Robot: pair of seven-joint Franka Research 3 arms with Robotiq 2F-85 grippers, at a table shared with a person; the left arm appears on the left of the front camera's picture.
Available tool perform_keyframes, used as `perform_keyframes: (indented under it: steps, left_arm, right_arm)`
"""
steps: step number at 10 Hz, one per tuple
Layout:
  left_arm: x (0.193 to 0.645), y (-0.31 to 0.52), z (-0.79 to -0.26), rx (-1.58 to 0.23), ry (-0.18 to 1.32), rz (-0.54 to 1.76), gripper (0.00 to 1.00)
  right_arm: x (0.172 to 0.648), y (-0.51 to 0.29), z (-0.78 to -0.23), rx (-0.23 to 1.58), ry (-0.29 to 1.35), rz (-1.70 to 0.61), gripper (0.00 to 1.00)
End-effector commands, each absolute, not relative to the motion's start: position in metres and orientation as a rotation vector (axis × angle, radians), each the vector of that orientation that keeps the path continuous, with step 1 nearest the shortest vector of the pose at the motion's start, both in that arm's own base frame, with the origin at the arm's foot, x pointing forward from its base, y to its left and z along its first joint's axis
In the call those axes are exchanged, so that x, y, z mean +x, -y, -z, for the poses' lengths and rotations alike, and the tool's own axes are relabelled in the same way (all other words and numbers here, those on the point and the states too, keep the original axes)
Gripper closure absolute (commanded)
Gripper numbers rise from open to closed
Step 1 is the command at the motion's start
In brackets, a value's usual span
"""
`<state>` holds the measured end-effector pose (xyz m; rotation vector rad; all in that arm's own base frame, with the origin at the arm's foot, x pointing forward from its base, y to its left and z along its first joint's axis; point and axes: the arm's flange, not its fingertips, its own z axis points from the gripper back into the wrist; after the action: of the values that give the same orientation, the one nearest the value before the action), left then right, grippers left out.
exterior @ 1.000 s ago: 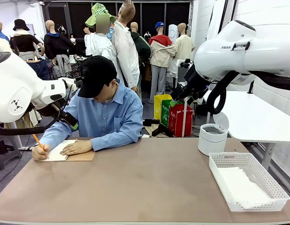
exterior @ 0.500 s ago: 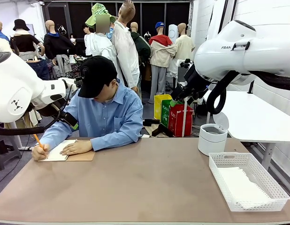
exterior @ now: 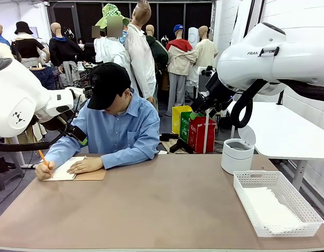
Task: Sort the paper based on its condition.
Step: If a person hands you a paper, place it in the Organizing basket , and if it's crumpled, put it in the Trash can.
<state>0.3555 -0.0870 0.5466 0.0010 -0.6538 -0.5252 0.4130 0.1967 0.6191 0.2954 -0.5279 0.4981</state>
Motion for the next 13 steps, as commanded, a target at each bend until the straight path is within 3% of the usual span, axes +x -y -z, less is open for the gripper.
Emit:
perform_keyframes:
  steps: [1,13]
  left_arm:
    - [0.3558,0.0858,-0.5471,-0.001,0.654,0.523,0.00]
    - [0.3558,0.0858,-0.5471,-0.001,0.654,0.523,0.00]
  right_arm:
    - [0.4127,-0.1967,-0.6194,0.295,0.524,-0.499,0.00]
    - [0.4127,-0.1967,-0.6194,0.295,0.524,-0.499,0.00]
